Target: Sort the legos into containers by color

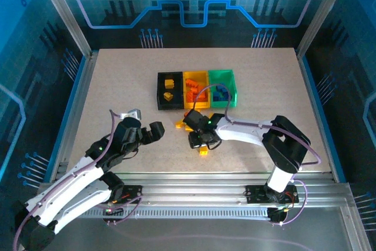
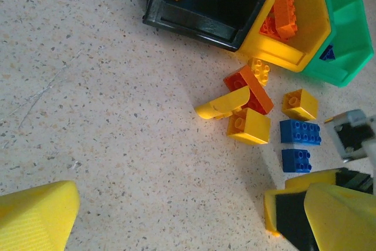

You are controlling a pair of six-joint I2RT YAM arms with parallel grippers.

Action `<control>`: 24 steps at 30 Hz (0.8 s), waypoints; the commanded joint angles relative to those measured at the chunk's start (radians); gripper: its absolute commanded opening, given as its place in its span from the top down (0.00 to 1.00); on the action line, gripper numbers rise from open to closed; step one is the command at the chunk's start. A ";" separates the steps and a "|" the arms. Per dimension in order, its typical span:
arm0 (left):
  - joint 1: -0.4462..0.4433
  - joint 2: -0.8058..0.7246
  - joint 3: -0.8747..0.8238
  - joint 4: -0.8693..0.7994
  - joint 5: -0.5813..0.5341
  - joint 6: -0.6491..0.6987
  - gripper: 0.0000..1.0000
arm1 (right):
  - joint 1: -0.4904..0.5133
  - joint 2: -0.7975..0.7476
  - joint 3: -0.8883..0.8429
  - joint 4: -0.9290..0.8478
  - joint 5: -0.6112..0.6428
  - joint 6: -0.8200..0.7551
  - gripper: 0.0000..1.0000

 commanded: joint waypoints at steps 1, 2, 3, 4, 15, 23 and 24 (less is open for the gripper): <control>0.011 -0.015 -0.025 -0.007 0.015 -0.013 0.01 | 0.041 0.022 -0.031 0.026 -0.024 0.024 0.50; 0.012 -0.015 -0.027 -0.006 0.016 -0.015 0.01 | 0.048 0.014 -0.033 0.025 -0.009 0.029 0.49; 0.015 -0.015 -0.029 -0.006 0.019 -0.016 0.01 | 0.051 0.004 -0.033 0.020 0.012 0.033 0.48; 0.015 -0.015 -0.029 -0.004 0.020 -0.016 0.01 | 0.055 -0.015 -0.033 0.012 0.037 0.032 0.46; 0.020 -0.018 -0.032 -0.003 0.022 -0.017 0.01 | 0.066 -0.112 -0.040 -0.158 0.080 0.119 0.30; 0.026 -0.015 -0.049 0.012 0.027 -0.027 0.01 | 0.111 -0.040 -0.076 -0.071 -0.003 0.192 0.30; 0.027 -0.015 -0.050 0.013 0.029 -0.025 0.01 | 0.112 -0.031 -0.063 -0.081 0.009 0.194 0.31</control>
